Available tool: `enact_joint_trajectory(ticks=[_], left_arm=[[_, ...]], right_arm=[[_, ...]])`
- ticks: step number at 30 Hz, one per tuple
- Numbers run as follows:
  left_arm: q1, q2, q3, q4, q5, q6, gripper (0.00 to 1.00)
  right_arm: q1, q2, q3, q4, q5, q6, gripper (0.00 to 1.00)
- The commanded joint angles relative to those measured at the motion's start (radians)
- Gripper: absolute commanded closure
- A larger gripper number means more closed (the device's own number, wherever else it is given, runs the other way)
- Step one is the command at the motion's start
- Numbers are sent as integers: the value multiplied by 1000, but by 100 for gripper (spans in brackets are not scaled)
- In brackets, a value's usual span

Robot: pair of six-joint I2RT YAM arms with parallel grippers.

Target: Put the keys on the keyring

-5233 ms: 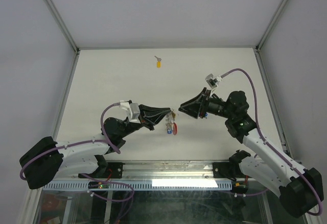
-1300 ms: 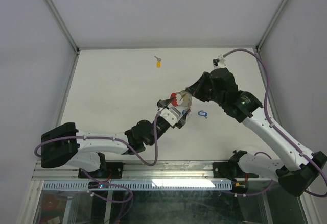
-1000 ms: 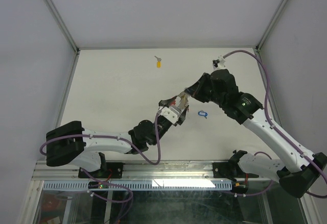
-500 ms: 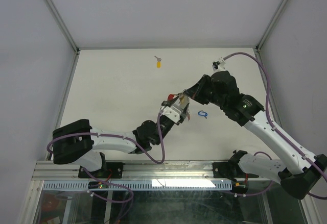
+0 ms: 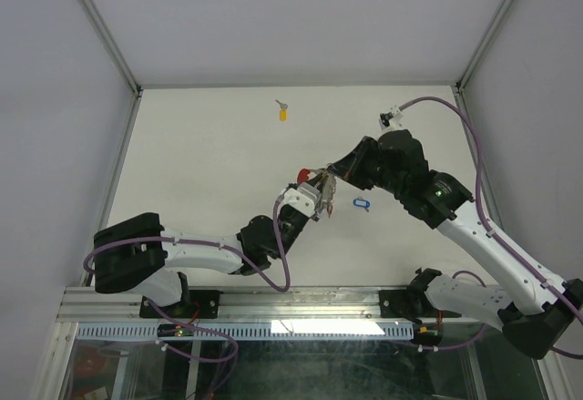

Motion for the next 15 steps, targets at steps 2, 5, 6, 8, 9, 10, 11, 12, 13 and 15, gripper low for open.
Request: enact_joint_trajectory(ticks=[2,5,6,8,9,10,11,12,13,15], left_arm=[[12,-31,-9,81,-34,-14,99],[17,-41,-25,77,-35,-13,100],[18,-45,-31,74,-34,-13,100],[19,-51,-46,65,-31,-11,100],[20,-55,-59,63,-31,-12,100],[21,-56,-68,61,-30,-14,100],[20,-56,-75,57,-30,-15,100],[21,-56,-81,52,-31,-17,100],[22,-56,-87,50,-33,-17,100],[23,-55,-94,44,-42,-17,100]], right_arm=[[7,-39,8,44,-10,10,100],[7,-42,12,34,-11,-2,100],[7,-45,15,29,-8,-6,100],[7,-53,18,22,-2,-12,100],[7,-59,17,22,0,-14,100],[7,-63,16,23,-1,-17,100],[6,-67,18,23,-2,-19,100],[6,-70,19,21,-5,-20,100],[7,-72,20,21,-10,-20,100],[6,-73,23,17,-21,-46,100]])
